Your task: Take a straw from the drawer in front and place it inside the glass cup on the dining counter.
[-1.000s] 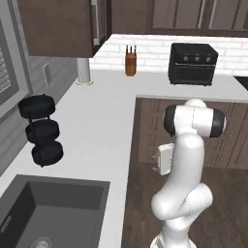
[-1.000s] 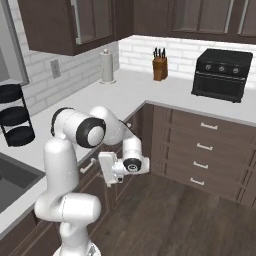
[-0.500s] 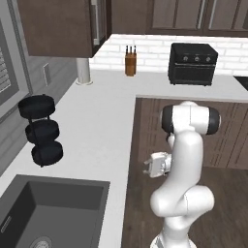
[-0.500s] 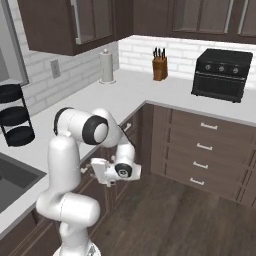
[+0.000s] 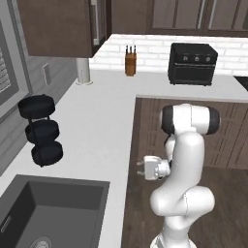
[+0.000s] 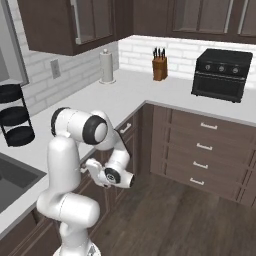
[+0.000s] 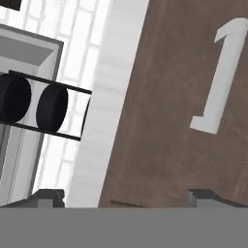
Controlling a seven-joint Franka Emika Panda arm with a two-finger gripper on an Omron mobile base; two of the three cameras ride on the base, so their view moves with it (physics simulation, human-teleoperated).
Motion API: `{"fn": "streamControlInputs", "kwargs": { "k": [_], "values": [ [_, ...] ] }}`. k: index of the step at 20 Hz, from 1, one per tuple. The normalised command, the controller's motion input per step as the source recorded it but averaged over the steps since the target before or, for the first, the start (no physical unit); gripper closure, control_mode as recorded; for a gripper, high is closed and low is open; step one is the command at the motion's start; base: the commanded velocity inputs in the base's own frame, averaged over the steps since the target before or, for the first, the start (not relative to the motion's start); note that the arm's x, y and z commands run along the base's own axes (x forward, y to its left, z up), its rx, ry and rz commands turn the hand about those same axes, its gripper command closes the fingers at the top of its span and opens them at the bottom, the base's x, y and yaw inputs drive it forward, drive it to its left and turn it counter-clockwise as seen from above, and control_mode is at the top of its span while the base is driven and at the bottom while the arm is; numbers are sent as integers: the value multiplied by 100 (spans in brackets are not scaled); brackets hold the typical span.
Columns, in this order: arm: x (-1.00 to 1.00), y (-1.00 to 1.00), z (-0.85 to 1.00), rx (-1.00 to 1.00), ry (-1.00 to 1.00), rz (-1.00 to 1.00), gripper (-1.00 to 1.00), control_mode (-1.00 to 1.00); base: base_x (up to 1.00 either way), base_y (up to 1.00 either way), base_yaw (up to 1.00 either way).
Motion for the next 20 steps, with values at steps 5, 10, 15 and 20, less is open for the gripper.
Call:
{"fn": "streamControlInputs", "kwargs": {
  "k": [5, 10, 15, 20],
  "values": [
    [34, 0, -16, 2, 0, -3, -100, -100, 0, 0, 0],
    [30, 0, -33, 2, 0, 0, -100, -100, 0, 0, 0],
    [31, 0, -38, 2, 3, 0, -100, -100, 0, 0, 0],
    [28, 1, -35, 2, 3, 0, -100, -100, 0, 0, 0]
  ]
}}
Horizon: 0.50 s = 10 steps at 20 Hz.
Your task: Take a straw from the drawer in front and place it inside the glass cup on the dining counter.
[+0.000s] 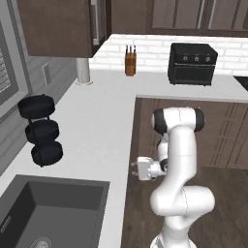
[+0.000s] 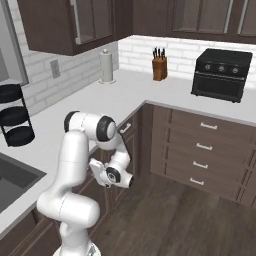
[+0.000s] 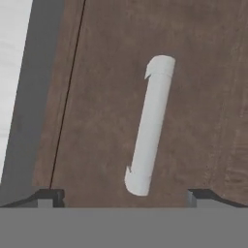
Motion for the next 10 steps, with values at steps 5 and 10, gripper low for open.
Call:
{"fn": "streamControlInputs", "kwargs": {
  "k": [5, 10],
  "values": [
    [43, 14, -11, 1, 4, 0, -100, -100, 0, 0, 0],
    [38, 19, -6, 0, 3, 0, -100, -100, 0, 0, 0]
  ]
}}
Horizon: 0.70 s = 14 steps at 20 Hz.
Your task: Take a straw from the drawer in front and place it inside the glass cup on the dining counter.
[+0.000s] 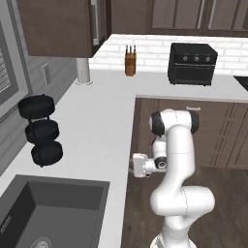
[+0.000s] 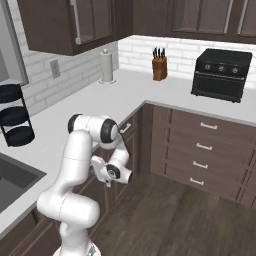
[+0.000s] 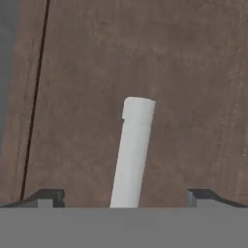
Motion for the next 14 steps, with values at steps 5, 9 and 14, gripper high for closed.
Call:
{"fn": "streamControlInputs", "kwargs": {
  "k": [5, 9, 14],
  "values": [
    [32, 15, -28, 0, 9, 0, -100, -100, 0, 0, 0],
    [20, 9, -46, 0, 13, 0, -100, -100, 0, 0, 0],
    [6, 4, -44, 0, 10, 0, -100, -100, 0, 0, 0]
  ]
}}
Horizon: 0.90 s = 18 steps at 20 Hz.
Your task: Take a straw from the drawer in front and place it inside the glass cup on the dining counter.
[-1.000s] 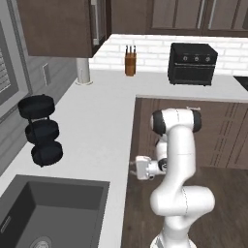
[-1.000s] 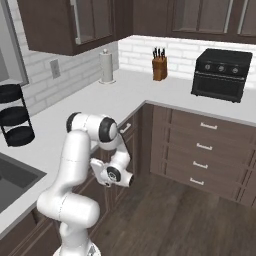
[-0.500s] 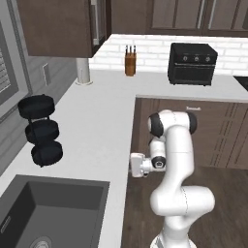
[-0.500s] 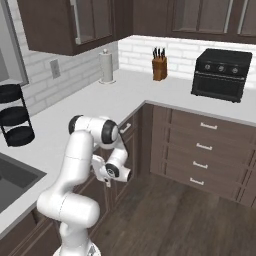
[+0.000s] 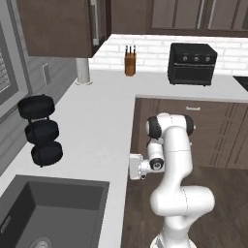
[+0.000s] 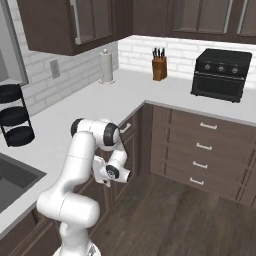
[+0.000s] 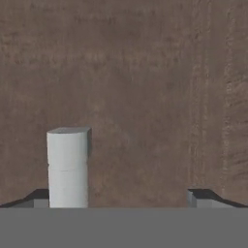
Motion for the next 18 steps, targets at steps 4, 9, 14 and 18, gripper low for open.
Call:
{"fn": "streamControlInputs", "kwargs": {
  "k": [4, 9, 14, 18],
  "values": [
    [0, 23, -26, 0, 6, 0, 100, -100, 0, 0, 0],
    [-7, 21, -8, 0, 2, 0, 100, -100, 0, 0, 0],
    [-48, -18, 0, 0, -4, 0, 100, -100, 0, 0, 0],
    [-51, -57, 5, 0, -4, 0, 100, -100, 0, 0, 0]
  ]
}}
